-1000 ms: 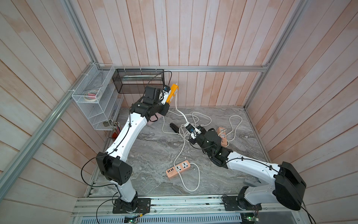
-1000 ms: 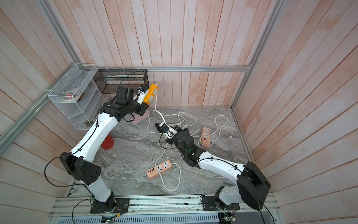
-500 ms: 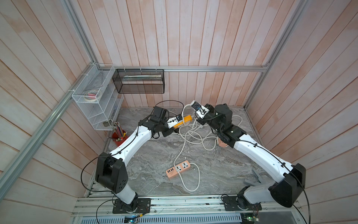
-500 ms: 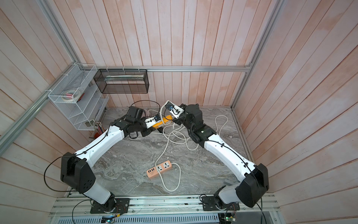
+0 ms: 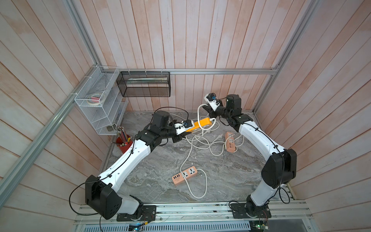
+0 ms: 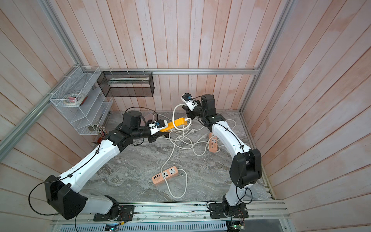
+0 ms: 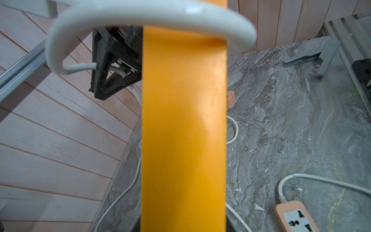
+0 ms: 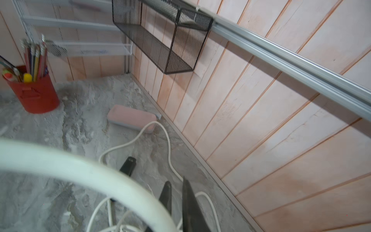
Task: Wrap the cord around the power strip
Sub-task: Wrap the power cord around the power strip.
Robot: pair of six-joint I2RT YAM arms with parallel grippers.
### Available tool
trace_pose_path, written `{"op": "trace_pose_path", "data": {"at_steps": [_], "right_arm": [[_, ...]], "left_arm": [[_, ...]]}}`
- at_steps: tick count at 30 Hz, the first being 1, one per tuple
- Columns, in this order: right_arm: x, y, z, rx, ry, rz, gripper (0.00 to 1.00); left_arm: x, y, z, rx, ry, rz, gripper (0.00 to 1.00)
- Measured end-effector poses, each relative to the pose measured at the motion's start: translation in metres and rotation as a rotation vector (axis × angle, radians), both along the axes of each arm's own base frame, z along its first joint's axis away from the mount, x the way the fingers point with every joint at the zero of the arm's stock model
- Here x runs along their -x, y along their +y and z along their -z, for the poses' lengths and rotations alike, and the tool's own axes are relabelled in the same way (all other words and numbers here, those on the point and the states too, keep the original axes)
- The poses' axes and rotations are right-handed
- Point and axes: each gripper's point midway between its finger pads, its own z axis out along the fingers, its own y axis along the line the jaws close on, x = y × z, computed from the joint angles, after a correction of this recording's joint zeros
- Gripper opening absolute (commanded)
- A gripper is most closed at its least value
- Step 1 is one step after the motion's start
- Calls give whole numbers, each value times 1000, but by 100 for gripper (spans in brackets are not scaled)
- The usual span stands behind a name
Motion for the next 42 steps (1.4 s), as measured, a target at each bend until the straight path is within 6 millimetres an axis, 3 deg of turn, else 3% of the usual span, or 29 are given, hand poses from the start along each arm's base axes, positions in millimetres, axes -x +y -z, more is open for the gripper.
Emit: {"op": "trace_pose_path", "data": {"at_steps": [5,11,14,17,21,25,31,35,38,42], "right_arm": [[7,5,38,-195,127,5,41],[1,9,45,-398,147,76,56],[1,14,56,-436,143,113,57],[1,20,77,-445,156,146,44],[3,23,107,-416,179,203,14],[4,21,112,-366,132,282,1],[32,4,104,-182,-14,388,0],[70,17,81,-13,-203,380,0],[94,26,66,102,-326,351,0],[101,22,38,195,-426,335,0]], "left_arm": [[0,-5,-25,85,27,-15,0],[-11,-8,-59,157,41,-58,0],[-14,-7,-65,176,61,-84,0],[-19,-2,-70,198,93,-115,0],[-38,11,-73,222,147,-186,0],[-63,29,-70,225,192,-284,0],[-106,78,-46,167,254,-511,0],[-136,104,-3,58,315,-663,0],[-139,108,35,-54,361,-689,0],[-125,95,66,-185,345,-640,0]]}}
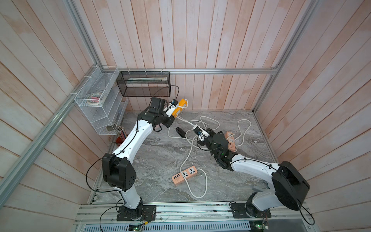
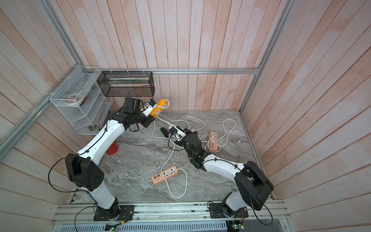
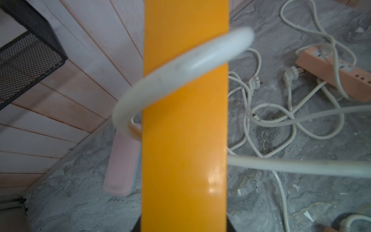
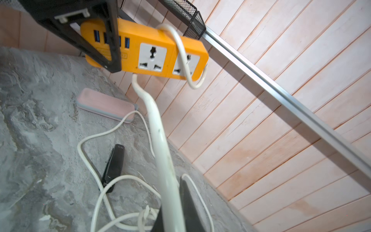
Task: Wrap the cord around the power strip
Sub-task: Wrap the power cord around the power strip.
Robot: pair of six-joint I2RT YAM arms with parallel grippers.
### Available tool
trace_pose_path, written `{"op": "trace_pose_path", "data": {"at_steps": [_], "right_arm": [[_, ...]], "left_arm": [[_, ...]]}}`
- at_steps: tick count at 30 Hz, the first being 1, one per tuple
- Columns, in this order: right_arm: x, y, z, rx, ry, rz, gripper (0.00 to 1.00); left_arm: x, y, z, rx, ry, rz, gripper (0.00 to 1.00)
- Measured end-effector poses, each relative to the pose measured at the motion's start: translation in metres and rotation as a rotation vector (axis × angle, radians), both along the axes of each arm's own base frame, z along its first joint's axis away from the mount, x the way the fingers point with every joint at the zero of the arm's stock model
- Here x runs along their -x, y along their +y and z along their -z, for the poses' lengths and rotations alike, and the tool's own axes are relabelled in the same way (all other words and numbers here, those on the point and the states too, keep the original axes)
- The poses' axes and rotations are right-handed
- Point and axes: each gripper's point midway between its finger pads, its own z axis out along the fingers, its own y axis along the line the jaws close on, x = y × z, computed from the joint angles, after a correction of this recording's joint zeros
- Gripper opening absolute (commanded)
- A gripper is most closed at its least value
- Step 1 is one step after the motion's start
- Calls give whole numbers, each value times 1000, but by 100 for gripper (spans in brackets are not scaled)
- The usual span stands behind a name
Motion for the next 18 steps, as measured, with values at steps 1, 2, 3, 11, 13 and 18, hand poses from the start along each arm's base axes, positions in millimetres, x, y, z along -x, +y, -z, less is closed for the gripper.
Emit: {"op": "trace_pose_path", "data": {"at_steps": [1,2,3,11,13,18], "right_arm": [[-2,-1,-12,19,-19,2,0],[-6,0,-25,32,-35,2,0],[-10,0,-36,41,-44,0,0],[-73,-5,-77,88,55,-87,0],[-86,-3,-69,71,126,-160,0],[-99,4,-61,-67,313,-412,22]], "left_arm": [[6,-6,7,-28,0,30,0],[12,-12,13,-49,3,60,0],[19,-17,19,-65,7,91,0],[84,-58,25,-58,-23,376,0],[95,-68,15,-18,-37,430,0],[109,-82,-2,107,-13,492,0]]}}
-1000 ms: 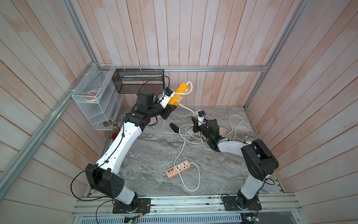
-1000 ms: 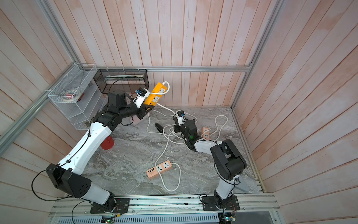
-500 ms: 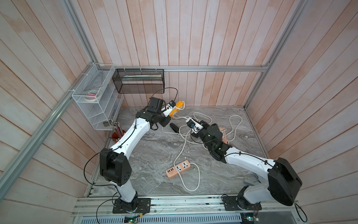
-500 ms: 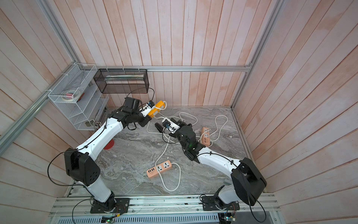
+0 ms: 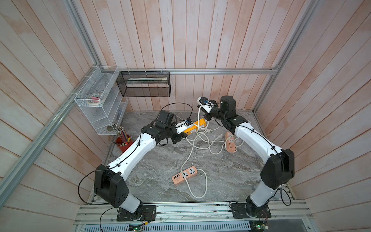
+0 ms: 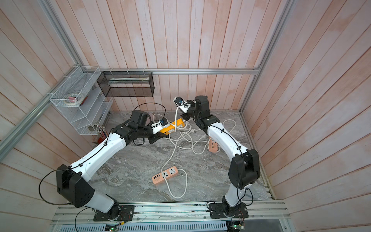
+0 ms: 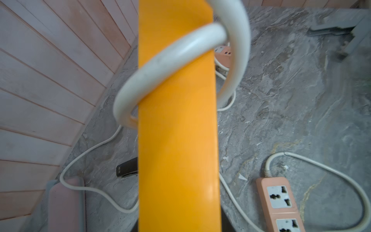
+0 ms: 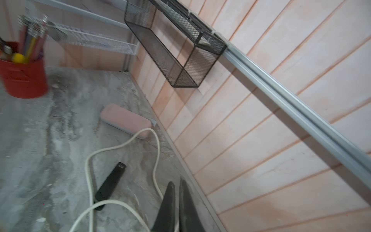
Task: Wrap the cord around the power strip
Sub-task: Wrap the power cord around the power strip.
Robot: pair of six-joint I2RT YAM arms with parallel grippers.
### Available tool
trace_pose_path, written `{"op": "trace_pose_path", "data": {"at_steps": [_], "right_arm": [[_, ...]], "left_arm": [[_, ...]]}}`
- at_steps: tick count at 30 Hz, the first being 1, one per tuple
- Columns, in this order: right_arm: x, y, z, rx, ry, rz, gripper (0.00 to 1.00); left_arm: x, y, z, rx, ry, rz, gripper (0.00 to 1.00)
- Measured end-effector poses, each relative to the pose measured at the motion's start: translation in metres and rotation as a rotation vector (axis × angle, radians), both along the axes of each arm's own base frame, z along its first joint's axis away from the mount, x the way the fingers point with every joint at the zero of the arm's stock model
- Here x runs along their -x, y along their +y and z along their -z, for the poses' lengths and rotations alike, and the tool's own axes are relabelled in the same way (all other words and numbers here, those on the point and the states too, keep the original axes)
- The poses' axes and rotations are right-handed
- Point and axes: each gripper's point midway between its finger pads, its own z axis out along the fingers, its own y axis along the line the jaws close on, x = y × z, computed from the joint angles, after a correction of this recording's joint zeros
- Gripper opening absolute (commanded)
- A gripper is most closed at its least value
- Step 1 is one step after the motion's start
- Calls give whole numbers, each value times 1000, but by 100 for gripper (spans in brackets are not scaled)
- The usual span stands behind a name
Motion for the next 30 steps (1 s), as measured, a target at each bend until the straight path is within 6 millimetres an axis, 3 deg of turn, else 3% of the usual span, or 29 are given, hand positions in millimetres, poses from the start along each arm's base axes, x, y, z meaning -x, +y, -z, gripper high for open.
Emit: {"op": "trace_pose_path", "data": {"at_steps": [2,6,10,13,19,23,26,30], "right_arm": [[-5,-7,-1,-99,87,-63,33],[-16,-31,8,-235,172,-64,43],[-21,-44,40,-349,256,6,49],[-21,-42,63,-403,308,67,51],[-32,-23,60,-512,248,149,51],[-47,-10,80,-565,247,210,46],[-51,-2,102,-583,272,253,29],[-39,-1,124,-585,298,292,6]], "left_arm": [[9,-8,-10,60,19,49,0],[35,-22,-32,136,46,158,0],[54,-32,-50,189,65,232,0],[56,-35,-62,218,69,237,0],[49,-39,-95,292,50,202,0],[42,-40,-111,341,39,170,0],[31,-34,-117,370,50,117,0],[0,-10,-126,417,49,-18,0]]}}
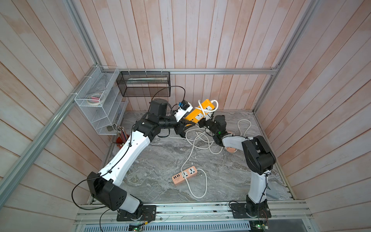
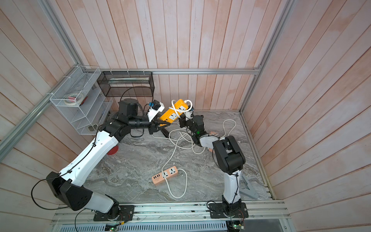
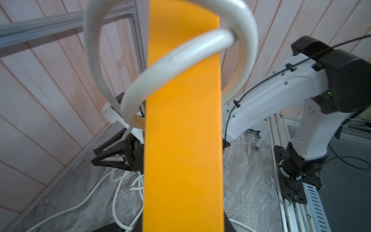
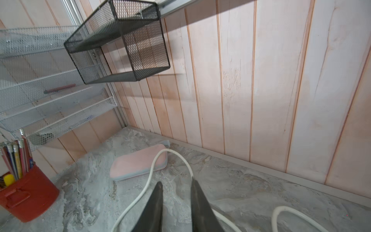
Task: Wrap the cord around the power strip
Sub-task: Wrap the power cord around the power strip.
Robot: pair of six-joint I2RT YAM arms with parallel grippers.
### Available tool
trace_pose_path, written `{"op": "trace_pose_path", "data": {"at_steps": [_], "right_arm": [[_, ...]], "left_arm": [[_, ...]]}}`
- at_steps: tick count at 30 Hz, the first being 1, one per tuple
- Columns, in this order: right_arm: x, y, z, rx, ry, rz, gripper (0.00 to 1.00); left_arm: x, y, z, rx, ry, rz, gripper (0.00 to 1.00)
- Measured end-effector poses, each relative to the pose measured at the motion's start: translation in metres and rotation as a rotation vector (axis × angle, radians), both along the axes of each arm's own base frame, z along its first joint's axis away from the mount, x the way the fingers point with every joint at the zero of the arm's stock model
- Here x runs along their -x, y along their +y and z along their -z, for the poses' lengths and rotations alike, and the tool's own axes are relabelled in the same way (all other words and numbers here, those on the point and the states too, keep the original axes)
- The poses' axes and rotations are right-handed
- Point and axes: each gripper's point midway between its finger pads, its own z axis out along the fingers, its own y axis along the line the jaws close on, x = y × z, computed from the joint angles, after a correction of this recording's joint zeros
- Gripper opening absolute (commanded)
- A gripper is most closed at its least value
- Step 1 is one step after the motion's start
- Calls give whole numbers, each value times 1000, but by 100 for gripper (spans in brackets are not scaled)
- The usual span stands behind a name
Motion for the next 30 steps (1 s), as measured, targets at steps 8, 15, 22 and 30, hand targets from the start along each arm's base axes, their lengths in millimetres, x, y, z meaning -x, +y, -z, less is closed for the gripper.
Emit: {"op": "trace_pose_path", "data": {"at_steps": [8,15,22,30], "right_arm": [[51,-2,8,200,-25,41,0],[99,33,11,570,-156,7,0],[119,27,-22,839,-318,30,0],[88,14,-109,912,-438,40,0]], "left_arm": [[-71,65,1,73,85,-319,0],[-115,83,31,-2,118,-474,0],[-138,94,120,-358,135,-578,0],[-81,48,174,-584,49,-297,0]]}}
